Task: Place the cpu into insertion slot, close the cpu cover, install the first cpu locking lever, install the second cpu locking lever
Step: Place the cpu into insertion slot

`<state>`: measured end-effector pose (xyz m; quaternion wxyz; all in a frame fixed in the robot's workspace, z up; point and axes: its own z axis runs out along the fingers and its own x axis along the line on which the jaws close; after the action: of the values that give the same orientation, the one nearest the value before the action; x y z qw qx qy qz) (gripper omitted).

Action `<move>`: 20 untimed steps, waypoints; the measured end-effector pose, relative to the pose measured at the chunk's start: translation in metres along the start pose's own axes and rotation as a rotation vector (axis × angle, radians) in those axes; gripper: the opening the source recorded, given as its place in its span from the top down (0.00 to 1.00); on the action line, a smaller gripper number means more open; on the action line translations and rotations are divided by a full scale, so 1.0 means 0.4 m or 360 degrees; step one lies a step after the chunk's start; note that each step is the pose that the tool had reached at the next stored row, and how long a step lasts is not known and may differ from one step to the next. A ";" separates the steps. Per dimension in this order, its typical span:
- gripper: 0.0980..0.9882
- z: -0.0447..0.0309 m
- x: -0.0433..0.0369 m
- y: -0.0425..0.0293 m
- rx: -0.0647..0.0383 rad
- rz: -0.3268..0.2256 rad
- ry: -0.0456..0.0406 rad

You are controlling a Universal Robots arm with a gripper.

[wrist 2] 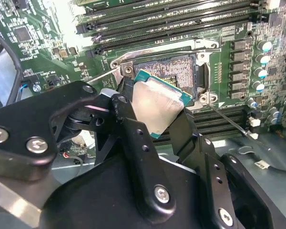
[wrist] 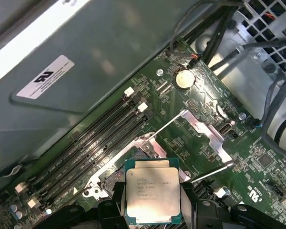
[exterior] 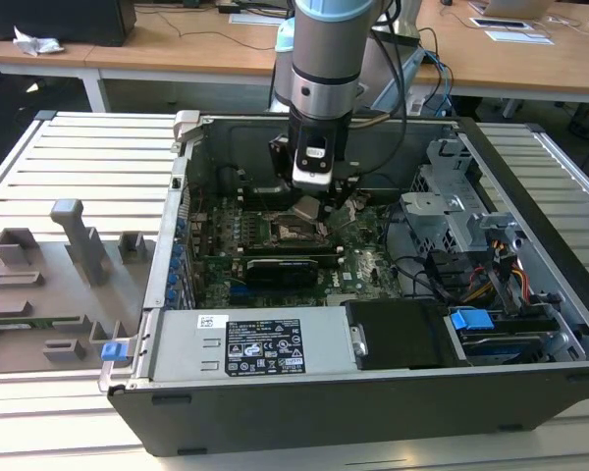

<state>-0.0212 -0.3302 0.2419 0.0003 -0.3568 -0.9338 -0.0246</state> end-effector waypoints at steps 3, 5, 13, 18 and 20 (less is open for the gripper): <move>0.50 0.000 0.000 0.000 -0.0001 0.0071 -0.0003; 0.50 0.000 0.000 0.000 -0.0002 0.0118 -0.0005; 0.50 0.000 0.000 0.000 -0.0005 0.0275 -0.0013; 0.50 0.000 0.000 0.000 -0.0007 0.0372 -0.0017; 0.50 0.001 0.000 0.000 -0.0007 0.0401 -0.0018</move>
<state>-0.0212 -0.3302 0.2417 -0.0028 -0.4713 -0.8816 -0.0244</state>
